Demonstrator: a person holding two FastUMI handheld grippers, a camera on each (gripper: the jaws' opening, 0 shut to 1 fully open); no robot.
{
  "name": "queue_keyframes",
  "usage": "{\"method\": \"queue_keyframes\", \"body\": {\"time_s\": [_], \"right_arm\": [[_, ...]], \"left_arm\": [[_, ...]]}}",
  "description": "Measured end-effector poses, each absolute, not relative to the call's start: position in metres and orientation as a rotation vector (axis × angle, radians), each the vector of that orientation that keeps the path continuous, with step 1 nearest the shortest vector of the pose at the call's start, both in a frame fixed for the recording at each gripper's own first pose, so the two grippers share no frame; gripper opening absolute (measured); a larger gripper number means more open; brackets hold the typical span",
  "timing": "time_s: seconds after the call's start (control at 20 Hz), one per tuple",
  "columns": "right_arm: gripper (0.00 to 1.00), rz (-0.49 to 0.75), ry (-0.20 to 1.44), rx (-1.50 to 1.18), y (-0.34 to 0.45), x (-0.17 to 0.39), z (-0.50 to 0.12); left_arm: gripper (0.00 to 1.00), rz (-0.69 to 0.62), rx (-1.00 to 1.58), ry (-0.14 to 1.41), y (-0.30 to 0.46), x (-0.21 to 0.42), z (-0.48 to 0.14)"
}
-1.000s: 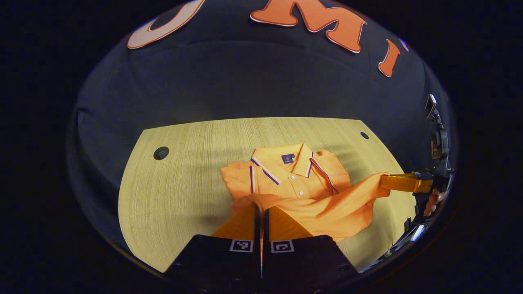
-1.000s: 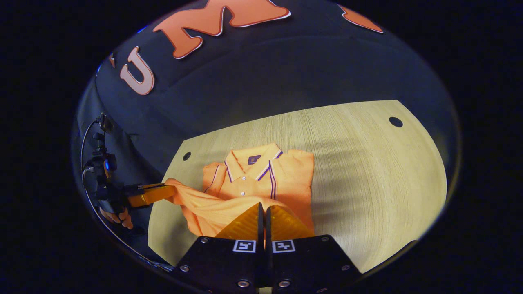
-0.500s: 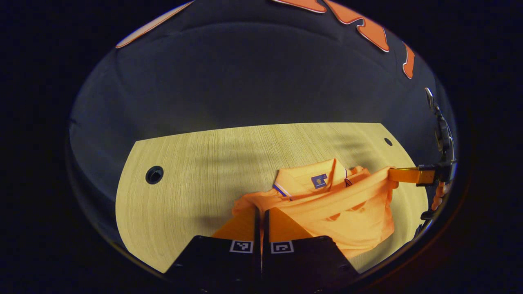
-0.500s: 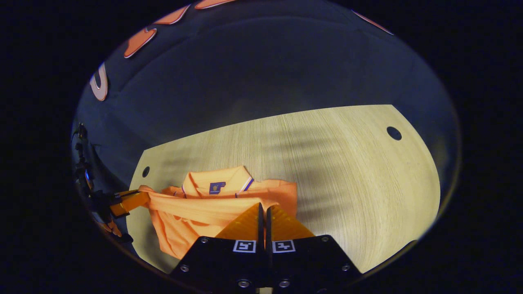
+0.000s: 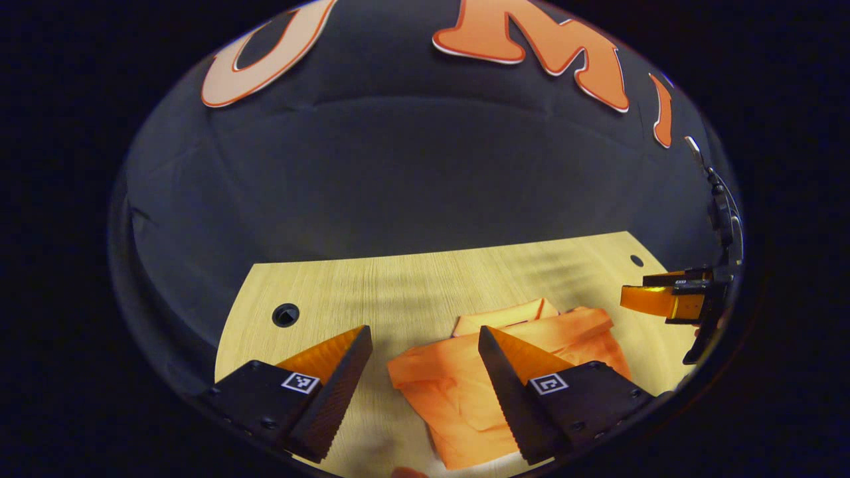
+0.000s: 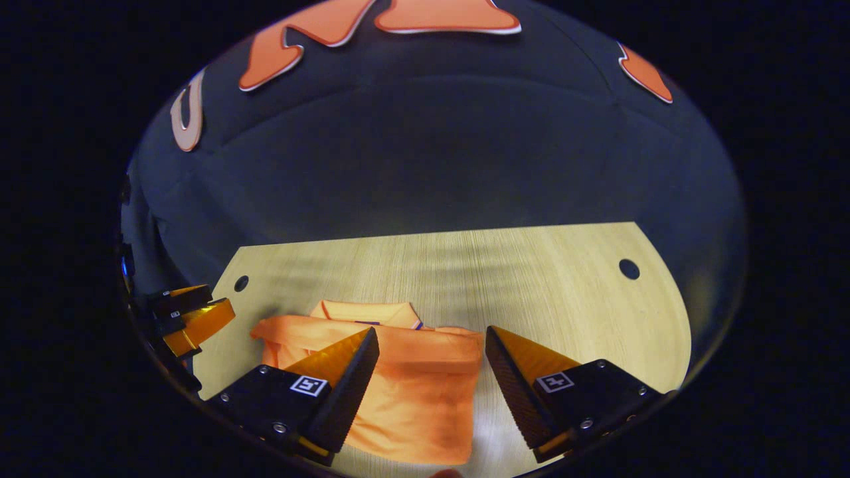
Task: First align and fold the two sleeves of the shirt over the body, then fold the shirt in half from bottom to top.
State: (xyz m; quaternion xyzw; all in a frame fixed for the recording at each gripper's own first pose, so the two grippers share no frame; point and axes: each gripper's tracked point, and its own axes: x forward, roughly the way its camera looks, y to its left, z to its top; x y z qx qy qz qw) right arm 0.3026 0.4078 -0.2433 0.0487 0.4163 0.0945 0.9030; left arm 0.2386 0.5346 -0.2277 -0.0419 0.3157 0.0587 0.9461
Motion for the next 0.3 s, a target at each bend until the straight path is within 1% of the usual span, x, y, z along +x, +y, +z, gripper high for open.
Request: {"method": "queue_keyframes", "body": {"time_s": [0.1, 0.2, 0.3], "right_arm": [[0.98, 0.244, 0.779, 0.100, 0.412, 0.290, -0.209], [0.99, 0.269, 0.697, 0.072, 0.413, 0.272, -0.177], [0.99, 0.283, 0.626, 0.059, 0.413, 0.250, -0.148]], "left_arm": [[0.99, 0.148, -0.096, 0.579, 0.530, 0.217, -0.193], [0.99, 0.164, -0.110, 0.531, 0.530, 0.197, -0.179], [0.99, 0.172, -0.116, 0.459, 0.535, 0.196, -0.167]]}}
